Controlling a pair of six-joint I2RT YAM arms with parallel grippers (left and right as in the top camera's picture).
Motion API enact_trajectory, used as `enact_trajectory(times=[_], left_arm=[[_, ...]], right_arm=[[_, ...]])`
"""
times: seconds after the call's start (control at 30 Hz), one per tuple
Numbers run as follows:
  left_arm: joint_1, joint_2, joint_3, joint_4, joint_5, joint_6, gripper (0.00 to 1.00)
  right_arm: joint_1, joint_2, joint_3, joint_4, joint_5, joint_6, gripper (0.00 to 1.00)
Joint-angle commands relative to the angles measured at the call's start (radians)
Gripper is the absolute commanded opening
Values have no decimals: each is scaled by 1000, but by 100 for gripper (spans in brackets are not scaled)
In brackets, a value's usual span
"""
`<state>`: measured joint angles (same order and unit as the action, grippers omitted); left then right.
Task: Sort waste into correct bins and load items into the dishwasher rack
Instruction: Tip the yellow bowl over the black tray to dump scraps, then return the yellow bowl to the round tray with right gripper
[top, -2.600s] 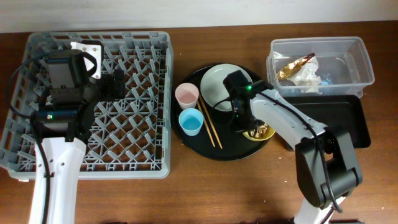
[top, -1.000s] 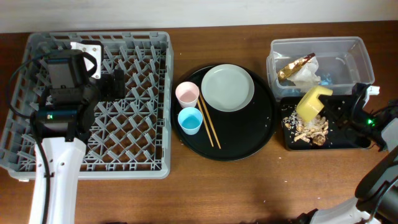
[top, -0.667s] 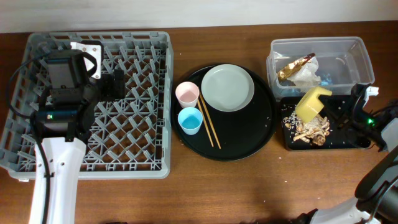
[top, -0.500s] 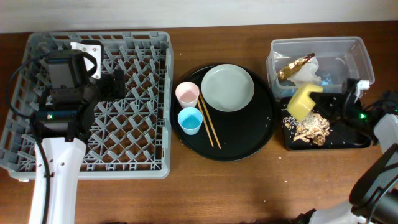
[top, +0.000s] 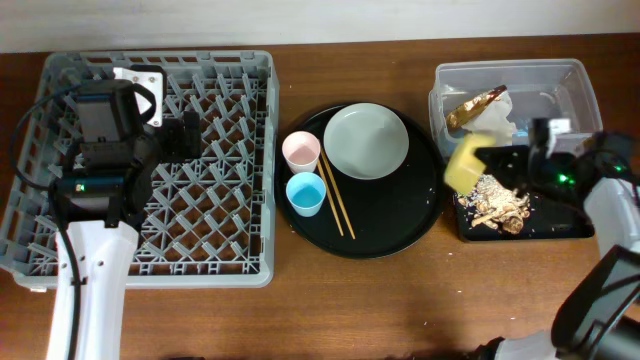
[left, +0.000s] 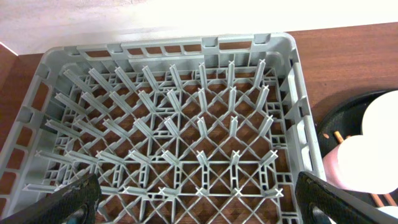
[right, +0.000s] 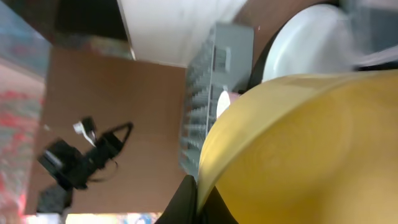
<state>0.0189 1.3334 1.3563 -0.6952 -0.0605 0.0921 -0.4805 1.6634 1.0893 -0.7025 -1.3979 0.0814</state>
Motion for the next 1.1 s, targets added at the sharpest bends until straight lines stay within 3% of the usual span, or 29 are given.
enact_trajectory(times=[0.0, 0.17, 0.3, 0.4, 0.53, 0.63, 0.67, 0.8, 0.87, 1.07], left_arm=[[-3, -2, 17, 1, -8, -10, 99], [-3, -2, 17, 1, -8, -9, 99], [-3, -2, 17, 1, -8, -9, 99], [-3, -2, 17, 1, -8, -9, 99], [-3, -2, 17, 1, -8, -9, 99], [-3, -2, 17, 1, -8, -9, 99], [-3, -2, 17, 1, -8, -9, 99], [-3, -2, 17, 1, -8, -9, 99], [-3, -2, 17, 1, -8, -9, 99], [-3, -2, 17, 0, -7, -10, 99]], right_arm=[[172, -128, 21, 0, 205, 46, 4], [584, -145, 46, -13, 818, 173, 4], [779, -61, 46, -18, 1156, 217, 4], [830, 16, 47, -21, 1280, 212, 4], [836, 78, 80, -42, 1275, 177, 8], [835, 77, 99, -73, 1269, 165, 60], [835, 77, 122, -100, 1249, 162, 64], [834, 76, 391, -272, 1169, 161, 67], [834, 76, 462, -280, 1125, 163, 66], [895, 135, 476, -194, 1098, 252, 63]])
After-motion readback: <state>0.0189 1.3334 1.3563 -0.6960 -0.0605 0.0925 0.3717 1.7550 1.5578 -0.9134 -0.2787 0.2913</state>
